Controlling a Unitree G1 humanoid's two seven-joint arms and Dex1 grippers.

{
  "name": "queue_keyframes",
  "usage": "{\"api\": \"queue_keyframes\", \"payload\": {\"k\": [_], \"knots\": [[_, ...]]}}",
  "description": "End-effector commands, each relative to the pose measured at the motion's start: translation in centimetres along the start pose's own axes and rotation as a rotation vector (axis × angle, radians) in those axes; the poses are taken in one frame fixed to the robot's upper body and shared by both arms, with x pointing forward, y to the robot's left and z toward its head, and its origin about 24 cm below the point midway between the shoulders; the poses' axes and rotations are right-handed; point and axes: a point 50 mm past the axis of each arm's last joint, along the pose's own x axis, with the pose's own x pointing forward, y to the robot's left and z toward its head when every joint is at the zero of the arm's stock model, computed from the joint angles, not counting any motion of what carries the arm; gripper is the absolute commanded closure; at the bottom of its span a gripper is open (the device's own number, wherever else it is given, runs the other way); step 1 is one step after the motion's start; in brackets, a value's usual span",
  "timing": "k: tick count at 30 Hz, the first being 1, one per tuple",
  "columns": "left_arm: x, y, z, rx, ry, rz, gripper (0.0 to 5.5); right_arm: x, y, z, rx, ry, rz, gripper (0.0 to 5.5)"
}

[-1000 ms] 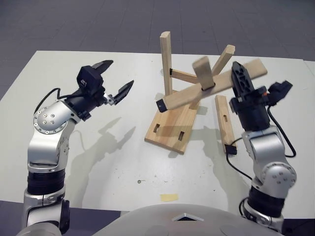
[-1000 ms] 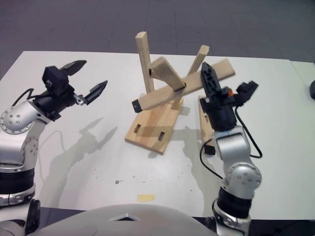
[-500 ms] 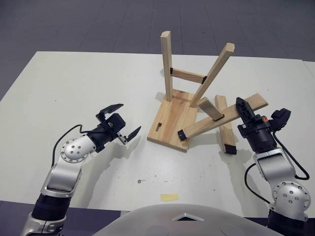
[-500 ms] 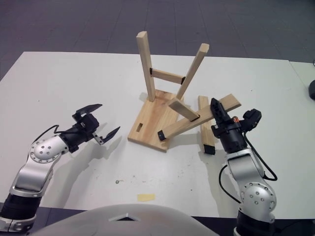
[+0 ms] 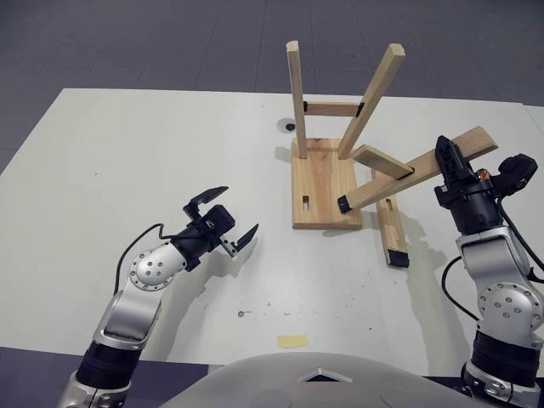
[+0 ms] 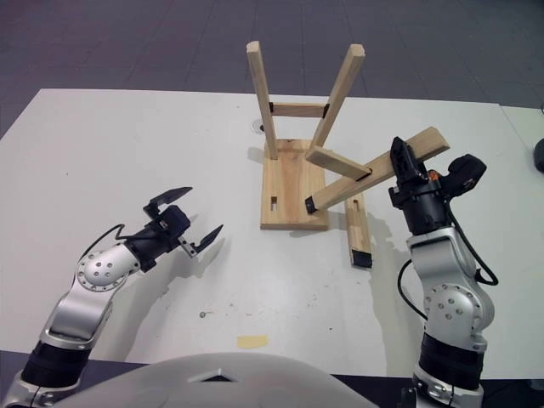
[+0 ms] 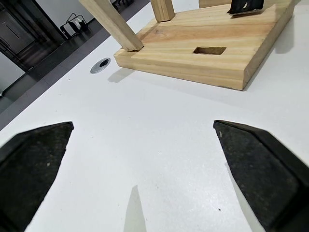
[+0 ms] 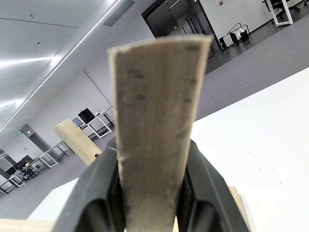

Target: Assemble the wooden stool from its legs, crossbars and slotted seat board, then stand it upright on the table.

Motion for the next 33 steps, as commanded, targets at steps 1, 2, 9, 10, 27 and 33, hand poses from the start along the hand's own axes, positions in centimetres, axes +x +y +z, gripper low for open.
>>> {"api": "queue_keyframes", "payload": {"k": [1,2,9,10,27,33], "knots": [[0.0,-0.2,0.1,0.009,-0.001,0.012,0.1,0.3,-0.5,0.6,-0.016,-0.033,-0.056,4.49],[-0.1,-0.2,0.1,0.009,0.0,0.015,0.1,0.2,-0.6,0.6,-0.022,-0.025,-0.068,4.49],[-0.1,0.1,0.0,0.032,0.009,0.025,0.1,-0.1,-0.8,-0.8,-0.184,0.073,-0.07,4.49],[0.0,0.1,0.0,0.033,0.008,0.025,0.1,0.0,-0.7,-0.8,-0.224,0.078,-0.064,4.49],[0.5,0.0,0.2,0.105,0.009,0.004,0.1,-1.1,-0.5,-7.5,-0.495,0.483,-0.144,4.48],[0.1,0.5,0.3,0.102,0.008,0.048,0.1,0.3,2.4,-7.0,-0.469,0.38,0.068,4.48]]}}
